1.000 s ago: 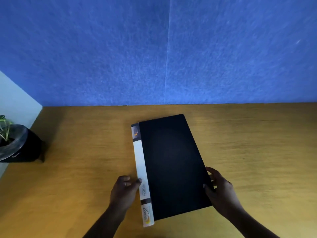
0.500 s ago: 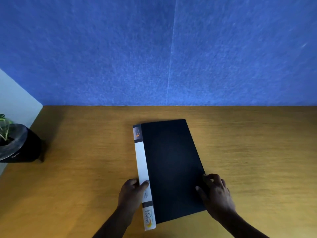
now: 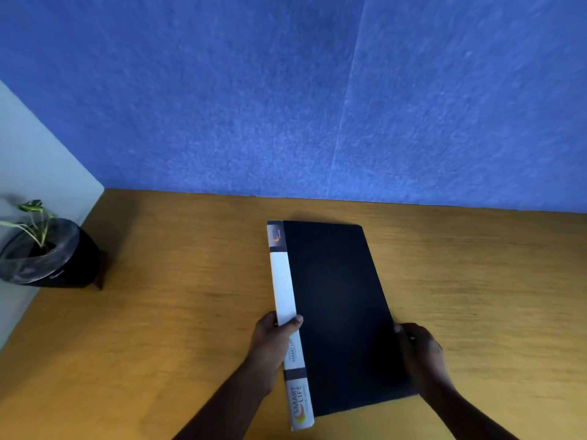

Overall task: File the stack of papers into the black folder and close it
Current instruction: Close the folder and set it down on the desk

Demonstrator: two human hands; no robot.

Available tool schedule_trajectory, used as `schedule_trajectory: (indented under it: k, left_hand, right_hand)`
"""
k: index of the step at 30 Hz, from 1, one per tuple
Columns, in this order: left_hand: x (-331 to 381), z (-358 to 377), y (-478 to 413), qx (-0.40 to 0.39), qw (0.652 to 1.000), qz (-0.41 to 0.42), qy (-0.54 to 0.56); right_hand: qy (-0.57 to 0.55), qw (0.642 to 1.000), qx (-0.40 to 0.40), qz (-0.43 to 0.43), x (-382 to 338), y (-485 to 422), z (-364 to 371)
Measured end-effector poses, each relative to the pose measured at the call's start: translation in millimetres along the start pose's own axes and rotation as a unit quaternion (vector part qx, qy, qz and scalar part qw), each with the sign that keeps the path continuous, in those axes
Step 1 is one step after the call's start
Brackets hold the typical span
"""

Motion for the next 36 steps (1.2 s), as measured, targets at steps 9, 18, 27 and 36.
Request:
schedule_trajectory:
  k: [9,18,27,36]
  left_hand:
    - [24.4,-23.2,10.6,-0.047,0.998,0.035,0.039]
    - [56.5,-99.0,-4.8,-0.005,0.998,0.043,-0.034]
    - [90.3,-186.5,-43.7,0.137,0.976,0.087,-0.146]
    - [84.0,-224.5,-84.3,0.198,0.951,0.086,-0.221]
  right_hand:
    - [-0.298,0.942,-0.097,0.117,-33.3,-16.1,4.6]
    - [-0.283,0.953,-0.099,0.051,-109.6,-31.1,36.7]
    - [-0.187,0.971,-0.147,0.006,-176.9,-59.6,104.6]
    - [-0.111,0.978,-0.174,0.013,-198.4,-78.9,153.9]
Point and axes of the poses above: each hand's wrist, its own y-axis away from the middle knuckle, its own z-axis out of the palm, x = y × z, the point moved 8 cm from there along -y, towards the middle knuckle, and after that the axes turned 2 degrees about -x, right-handed, at the moved point
